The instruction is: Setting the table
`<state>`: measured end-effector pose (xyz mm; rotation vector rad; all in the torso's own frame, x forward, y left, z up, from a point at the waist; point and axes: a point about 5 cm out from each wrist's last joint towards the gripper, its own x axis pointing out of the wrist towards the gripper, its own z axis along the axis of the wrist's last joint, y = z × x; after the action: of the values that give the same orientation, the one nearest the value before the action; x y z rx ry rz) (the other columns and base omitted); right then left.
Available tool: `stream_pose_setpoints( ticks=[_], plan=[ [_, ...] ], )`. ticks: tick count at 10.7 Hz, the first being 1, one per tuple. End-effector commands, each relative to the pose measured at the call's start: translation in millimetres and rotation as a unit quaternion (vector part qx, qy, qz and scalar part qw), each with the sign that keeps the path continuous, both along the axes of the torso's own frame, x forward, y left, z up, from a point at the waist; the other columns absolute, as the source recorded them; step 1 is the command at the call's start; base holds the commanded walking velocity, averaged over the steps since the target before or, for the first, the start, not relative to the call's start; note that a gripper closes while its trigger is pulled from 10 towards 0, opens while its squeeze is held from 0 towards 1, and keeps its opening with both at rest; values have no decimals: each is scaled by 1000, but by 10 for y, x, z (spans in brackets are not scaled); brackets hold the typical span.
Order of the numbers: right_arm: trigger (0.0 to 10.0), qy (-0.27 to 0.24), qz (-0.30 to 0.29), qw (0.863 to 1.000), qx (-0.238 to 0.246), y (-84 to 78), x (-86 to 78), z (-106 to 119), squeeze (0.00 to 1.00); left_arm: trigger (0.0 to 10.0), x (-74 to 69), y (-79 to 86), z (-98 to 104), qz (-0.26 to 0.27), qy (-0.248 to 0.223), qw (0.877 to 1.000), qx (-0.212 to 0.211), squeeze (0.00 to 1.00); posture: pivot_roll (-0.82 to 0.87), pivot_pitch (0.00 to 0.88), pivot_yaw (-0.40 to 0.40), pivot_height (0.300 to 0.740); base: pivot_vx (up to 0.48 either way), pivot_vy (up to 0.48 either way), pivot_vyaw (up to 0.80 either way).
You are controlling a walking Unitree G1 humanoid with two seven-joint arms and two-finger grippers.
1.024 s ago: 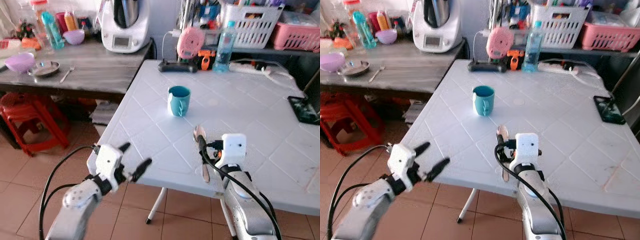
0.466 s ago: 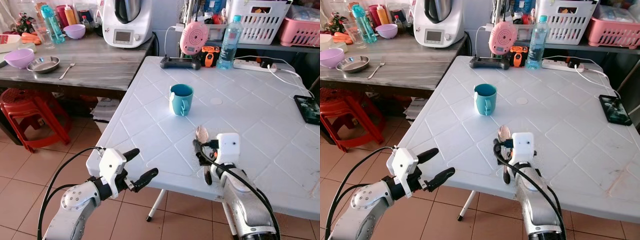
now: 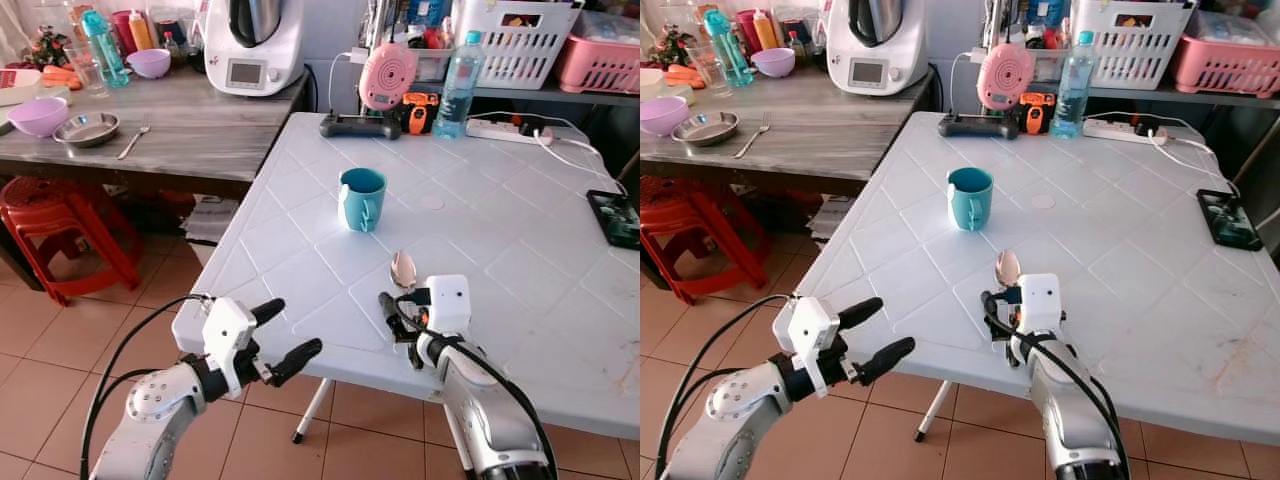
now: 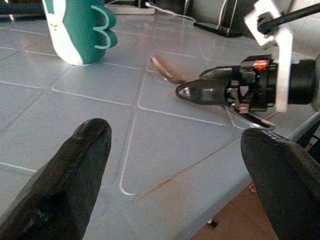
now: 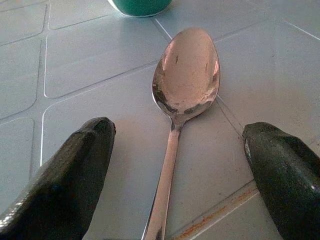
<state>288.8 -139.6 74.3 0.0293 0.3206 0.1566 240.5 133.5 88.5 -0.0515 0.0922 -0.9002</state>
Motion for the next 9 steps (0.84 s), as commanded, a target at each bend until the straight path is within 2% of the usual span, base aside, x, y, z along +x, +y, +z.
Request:
stream_pose_setpoints(
  ticks=[1, 2, 3, 4, 9],
  plan=[
    [10000, 23, 13, 1000, 1, 48, 15, -47, 0, 10000, 3, -20, 56, -14, -15, 1000, -2, 0, 22, 0, 16, 740, 0, 0, 0],
    [8510, 24, 16, 1000, -1, 63, 30, -45, 0, 10000, 4, -24, 60, -14, -17, 1000, -3, 0, 22, 0, 16, 740, 0, 0, 0],
    [3137, 28, 28, 999, -4, 104, 62, -39, 0, 10000, 4, -39, 66, -15, -20, 1000, -7, 0, 17, 0, 13, 740, 0, 0, 0],
    [0, 32, 35, 999, -7, 123, 70, -42, 0, 10000, 4, -48, 70, -15, -22, 1000, -9, 0, 17, 0, 13, 740, 0, 0, 0],
    [0, 83, 73, 994, -11, 229, -2, -165, 0, 10000, 3, -87, 87, -18, -24, 999, -12, 0, 15, 0, 14, 740, 0, 0, 0]
  ],
)
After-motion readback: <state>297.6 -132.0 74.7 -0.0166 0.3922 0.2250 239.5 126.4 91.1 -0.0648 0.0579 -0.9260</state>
